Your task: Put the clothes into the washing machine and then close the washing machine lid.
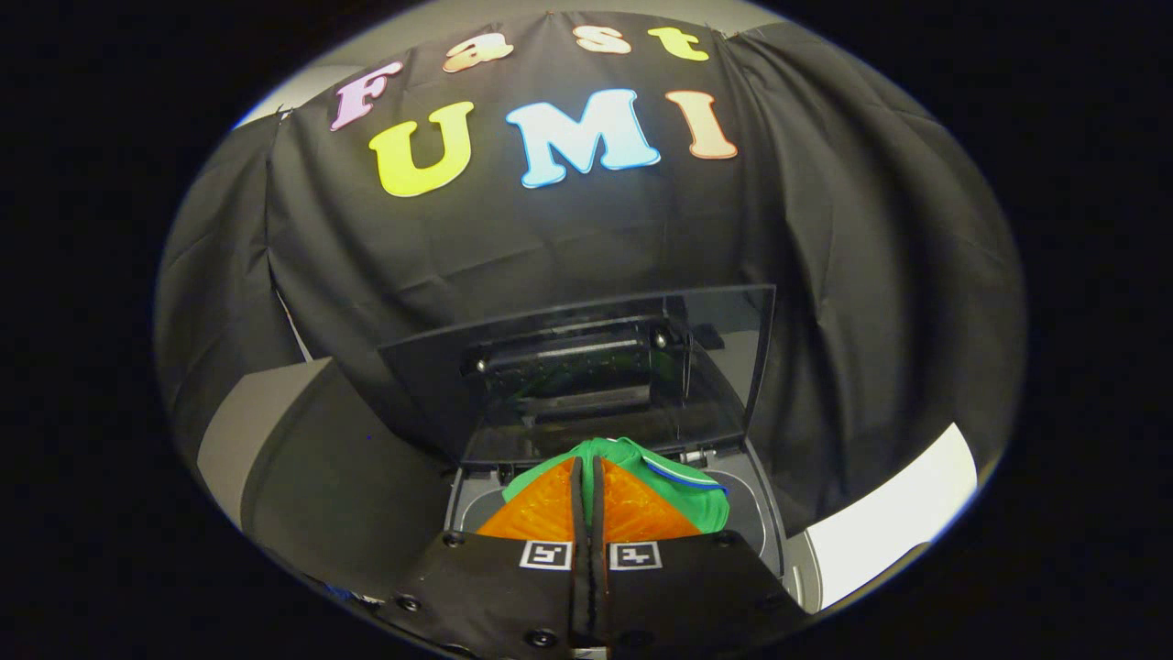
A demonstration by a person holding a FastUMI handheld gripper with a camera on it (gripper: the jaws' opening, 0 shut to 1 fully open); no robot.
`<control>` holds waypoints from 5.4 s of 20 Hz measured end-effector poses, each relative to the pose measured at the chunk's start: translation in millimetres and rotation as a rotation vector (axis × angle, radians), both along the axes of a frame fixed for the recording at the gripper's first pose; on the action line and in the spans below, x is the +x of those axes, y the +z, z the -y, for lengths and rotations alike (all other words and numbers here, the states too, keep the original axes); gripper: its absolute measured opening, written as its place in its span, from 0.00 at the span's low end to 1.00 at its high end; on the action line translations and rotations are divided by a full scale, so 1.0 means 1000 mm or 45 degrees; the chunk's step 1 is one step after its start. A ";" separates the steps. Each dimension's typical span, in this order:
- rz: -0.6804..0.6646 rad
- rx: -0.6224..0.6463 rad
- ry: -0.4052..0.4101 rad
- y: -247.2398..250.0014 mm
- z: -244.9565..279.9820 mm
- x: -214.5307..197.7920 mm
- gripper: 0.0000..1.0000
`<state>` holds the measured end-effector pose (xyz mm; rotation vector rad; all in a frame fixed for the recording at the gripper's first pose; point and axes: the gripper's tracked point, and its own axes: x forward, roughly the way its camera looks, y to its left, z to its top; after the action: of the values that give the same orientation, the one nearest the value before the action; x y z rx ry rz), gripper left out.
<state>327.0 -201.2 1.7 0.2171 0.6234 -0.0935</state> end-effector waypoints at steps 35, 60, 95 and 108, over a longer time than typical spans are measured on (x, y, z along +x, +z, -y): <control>-0.281 0.056 0.070 -0.218 -0.007 0.002 0.02; 0.281 0.022 0.044 0.095 0.026 0.087 0.98; 0.525 -0.195 0.101 0.057 0.008 0.146 0.99; 0.686 -0.226 0.098 0.055 0.001 0.084 0.98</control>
<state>411.0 -202.3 56.5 0.0403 0.0852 -0.0134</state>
